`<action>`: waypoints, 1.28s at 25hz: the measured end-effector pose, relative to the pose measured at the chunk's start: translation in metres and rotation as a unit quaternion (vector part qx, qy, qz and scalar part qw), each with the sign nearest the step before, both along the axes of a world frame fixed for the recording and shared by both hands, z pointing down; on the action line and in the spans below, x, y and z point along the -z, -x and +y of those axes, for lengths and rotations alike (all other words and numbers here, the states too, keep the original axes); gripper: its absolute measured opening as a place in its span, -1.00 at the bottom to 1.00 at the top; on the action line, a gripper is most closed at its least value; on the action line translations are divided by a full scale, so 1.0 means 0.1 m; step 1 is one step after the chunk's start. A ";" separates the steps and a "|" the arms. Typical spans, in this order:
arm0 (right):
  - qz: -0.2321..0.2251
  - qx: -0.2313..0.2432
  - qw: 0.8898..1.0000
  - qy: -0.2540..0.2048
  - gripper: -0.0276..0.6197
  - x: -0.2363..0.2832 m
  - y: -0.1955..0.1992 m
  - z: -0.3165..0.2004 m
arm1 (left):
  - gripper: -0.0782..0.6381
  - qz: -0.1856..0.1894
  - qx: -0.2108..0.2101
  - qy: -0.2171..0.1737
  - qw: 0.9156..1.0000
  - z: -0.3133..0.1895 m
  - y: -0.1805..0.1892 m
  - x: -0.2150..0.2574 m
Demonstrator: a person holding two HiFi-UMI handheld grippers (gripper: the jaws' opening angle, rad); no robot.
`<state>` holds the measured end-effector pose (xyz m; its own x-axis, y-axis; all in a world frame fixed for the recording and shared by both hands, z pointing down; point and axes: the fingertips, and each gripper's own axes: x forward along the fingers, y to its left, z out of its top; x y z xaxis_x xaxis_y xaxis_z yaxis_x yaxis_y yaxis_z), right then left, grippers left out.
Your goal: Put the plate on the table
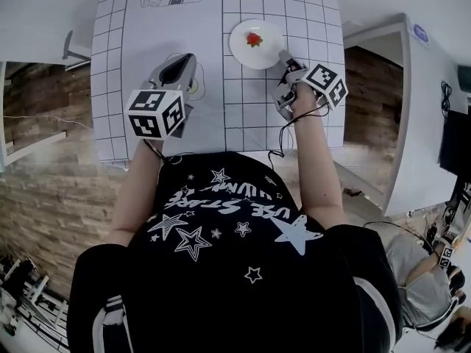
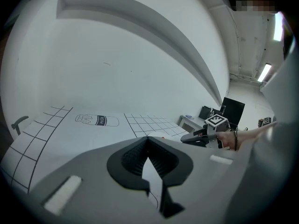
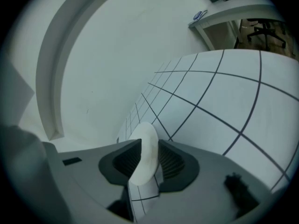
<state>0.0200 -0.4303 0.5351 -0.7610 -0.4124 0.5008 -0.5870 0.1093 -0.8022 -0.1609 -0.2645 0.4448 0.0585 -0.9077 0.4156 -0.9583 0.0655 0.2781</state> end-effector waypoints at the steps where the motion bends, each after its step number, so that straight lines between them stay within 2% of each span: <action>1: -0.010 -0.004 1.000 -0.001 -0.56 0.03 -0.02 0.01 | -0.76 -0.001 0.000 -0.001 1.000 0.01 -0.01 0.01; 7: -0.067 0.006 0.998 -0.002 -0.58 0.23 -0.05 0.21 | -0.76 -0.007 -0.006 -0.011 1.000 0.05 -0.15 0.10; 8: -0.074 0.012 0.997 -0.003 -0.65 0.27 -0.05 0.26 | -0.76 -0.008 -0.009 -0.014 1.000 0.06 -0.19 0.12; 11: -0.085 0.026 0.996 -0.012 -0.79 0.40 -0.08 0.38 | -0.76 -0.013 -0.014 -0.022 1.000 0.10 -0.30 0.19; 20: -0.117 0.062 0.991 -0.028 -0.83 0.72 -0.26 0.84 | -0.76 -0.026 -0.010 -0.041 0.999 0.38 -0.58 0.36; 27: -0.141 0.079 0.986 -0.033 -0.84 0.76 -0.46 0.98 | -0.76 -0.029 -0.020 -0.007 0.999 0.52 -0.89 0.24; 32: -0.138 0.103 0.984 -0.054 -0.84 0.70 -0.51 1.17 | -0.76 -0.030 -0.038 0.004 0.999 0.54 -1.04 0.14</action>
<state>0.0714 -0.3138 0.4649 -0.9348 -0.2740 0.2259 -0.3055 0.2963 -0.9049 -0.0569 -0.2105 0.4310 0.1019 -0.8980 0.4280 -0.9756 -0.0061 0.2194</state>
